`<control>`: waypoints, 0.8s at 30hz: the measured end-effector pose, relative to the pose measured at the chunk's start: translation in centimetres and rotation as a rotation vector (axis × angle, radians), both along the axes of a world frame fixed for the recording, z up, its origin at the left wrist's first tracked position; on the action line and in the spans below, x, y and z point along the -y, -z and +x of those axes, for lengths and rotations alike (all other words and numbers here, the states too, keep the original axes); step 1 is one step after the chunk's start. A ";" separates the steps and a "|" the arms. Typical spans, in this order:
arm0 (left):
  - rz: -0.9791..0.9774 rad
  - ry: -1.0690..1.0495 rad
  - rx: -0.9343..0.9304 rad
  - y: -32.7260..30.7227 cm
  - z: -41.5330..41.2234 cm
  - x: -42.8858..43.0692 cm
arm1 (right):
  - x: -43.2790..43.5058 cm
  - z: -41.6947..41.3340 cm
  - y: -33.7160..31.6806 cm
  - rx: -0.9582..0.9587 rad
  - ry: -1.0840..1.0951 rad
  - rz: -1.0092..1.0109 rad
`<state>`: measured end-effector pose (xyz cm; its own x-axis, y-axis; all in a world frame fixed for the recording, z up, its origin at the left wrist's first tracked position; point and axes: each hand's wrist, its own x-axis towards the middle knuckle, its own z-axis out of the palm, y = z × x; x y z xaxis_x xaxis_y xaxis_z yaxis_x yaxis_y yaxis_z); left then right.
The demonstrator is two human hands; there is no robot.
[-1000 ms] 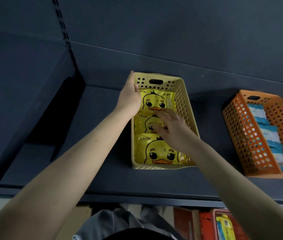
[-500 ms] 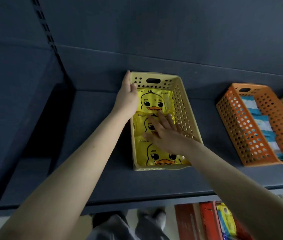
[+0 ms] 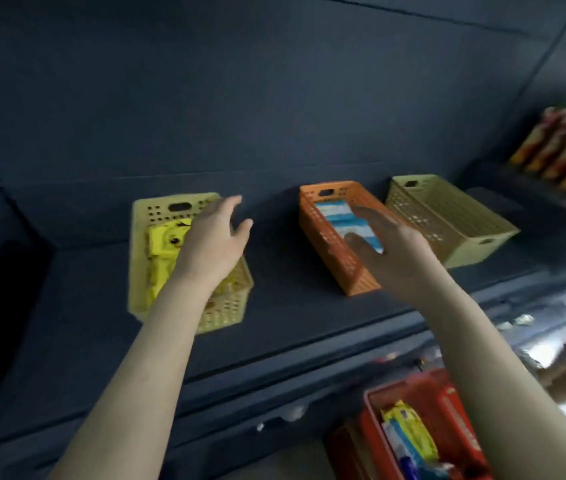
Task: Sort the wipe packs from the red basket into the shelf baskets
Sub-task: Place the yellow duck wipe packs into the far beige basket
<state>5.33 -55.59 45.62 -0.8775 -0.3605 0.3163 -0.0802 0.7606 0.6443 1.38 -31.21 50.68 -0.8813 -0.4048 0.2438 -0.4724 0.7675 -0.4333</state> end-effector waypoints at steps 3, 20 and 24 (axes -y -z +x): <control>0.020 0.132 -0.068 0.6 1.4 -10.1 | -10.1 3.3 1.2 0.057 0.115 -0.013; 0.374 0.357 0.713 22.9 6.6 -40.0 | -40.4 9.6 24.1 0.786 0.597 0.023; 0.513 0.249 0.842 27.7 4.9 -42.3 | -42.2 6.8 28.7 0.887 0.583 0.033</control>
<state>10.20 -13.28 17.89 -0.8124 -0.0555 -0.5805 -0.5355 0.4650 0.7050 8.19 11.01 22.02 -0.7984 0.1428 -0.5850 0.4472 0.7912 -0.4172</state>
